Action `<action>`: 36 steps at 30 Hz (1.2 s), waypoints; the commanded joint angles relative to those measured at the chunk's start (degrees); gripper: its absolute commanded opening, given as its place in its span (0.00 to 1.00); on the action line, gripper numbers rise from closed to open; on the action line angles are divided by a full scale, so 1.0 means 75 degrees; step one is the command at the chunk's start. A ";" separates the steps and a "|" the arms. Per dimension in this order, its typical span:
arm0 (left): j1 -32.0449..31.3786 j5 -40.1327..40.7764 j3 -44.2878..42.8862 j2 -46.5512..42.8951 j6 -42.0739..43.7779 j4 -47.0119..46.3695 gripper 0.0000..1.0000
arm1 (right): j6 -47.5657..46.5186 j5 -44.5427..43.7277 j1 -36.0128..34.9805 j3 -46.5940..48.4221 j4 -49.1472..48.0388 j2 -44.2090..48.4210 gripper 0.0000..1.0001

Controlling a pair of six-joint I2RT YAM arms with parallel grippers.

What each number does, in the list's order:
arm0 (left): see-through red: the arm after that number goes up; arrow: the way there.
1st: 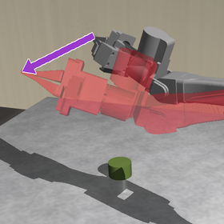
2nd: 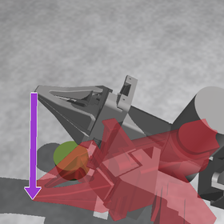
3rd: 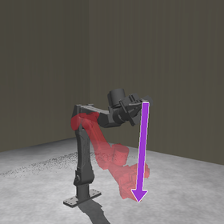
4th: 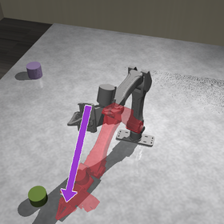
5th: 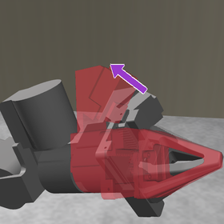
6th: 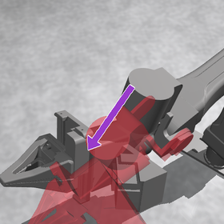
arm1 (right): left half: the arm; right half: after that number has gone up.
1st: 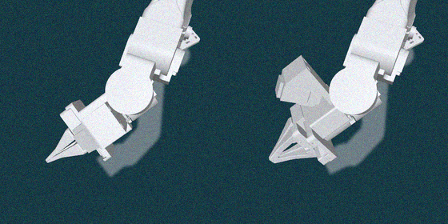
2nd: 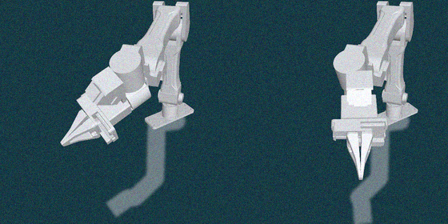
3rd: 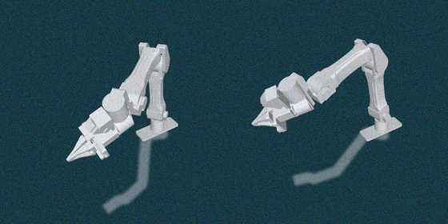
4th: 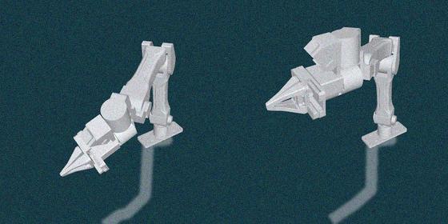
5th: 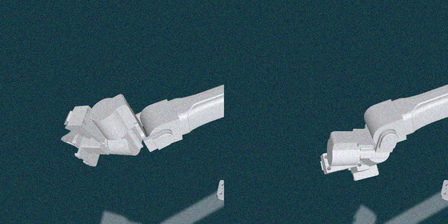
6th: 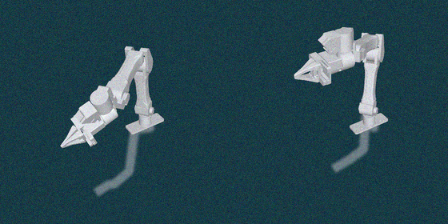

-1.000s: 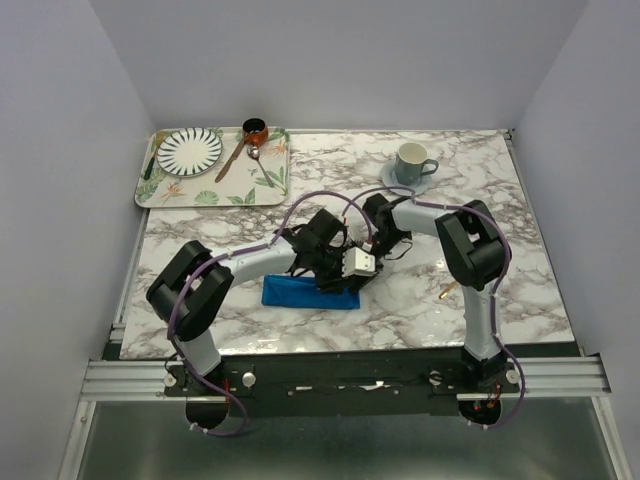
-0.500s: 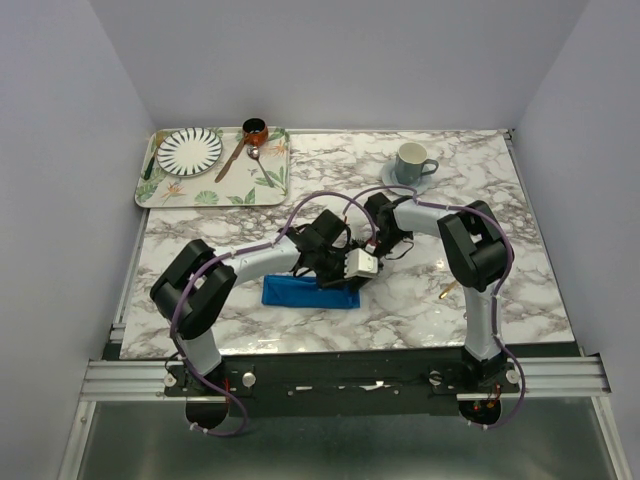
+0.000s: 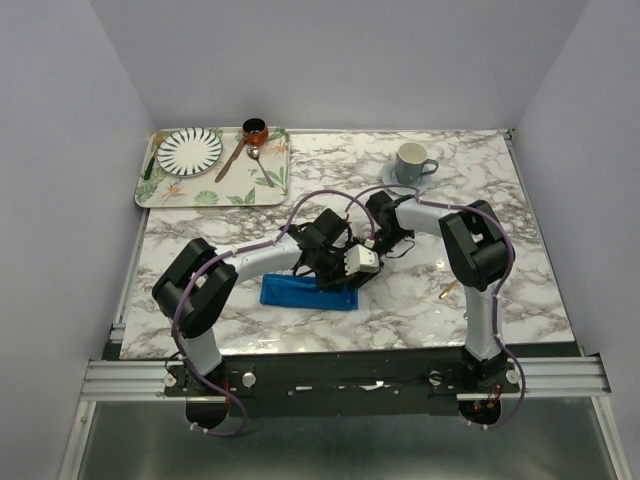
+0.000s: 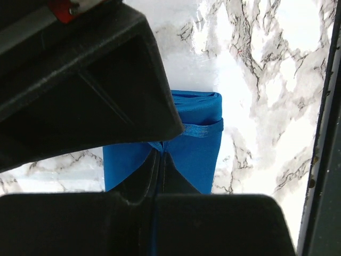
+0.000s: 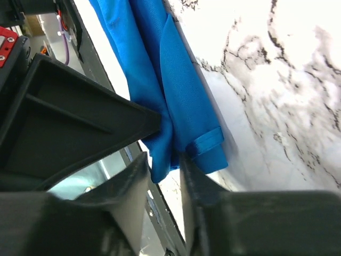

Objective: Fold the napkin into a case and place the utensils inside
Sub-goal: Pick up the top corner of the smaller rectangle folded napkin from the center of the board.

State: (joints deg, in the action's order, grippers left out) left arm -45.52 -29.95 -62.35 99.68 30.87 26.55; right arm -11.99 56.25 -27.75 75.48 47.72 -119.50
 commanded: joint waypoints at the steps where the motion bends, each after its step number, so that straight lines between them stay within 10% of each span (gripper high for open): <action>1: -0.0036 0.0150 0.0062 0.0046 -0.1010 0.0176 0.00 | 0.0040 -0.0257 0.0067 0.0014 -0.0164 -0.0121 0.44; 19: 0.0584 0.0092 0.0438 -0.0248 -0.2464 0.0363 0.00 | -0.0077 -0.1569 0.0067 0.0271 -0.0364 -0.0238 0.65; 36: 0.0924 -0.0611 0.0344 -0.0271 -0.2147 0.0422 0.00 | 0.0273 -0.1218 0.0067 0.0541 -0.0469 0.0499 0.34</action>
State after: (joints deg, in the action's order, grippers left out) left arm -38.63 -31.62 -58.70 97.71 13.67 27.70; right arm -11.40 50.02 -27.64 77.52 46.70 -119.44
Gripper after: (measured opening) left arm 0.010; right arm 0.382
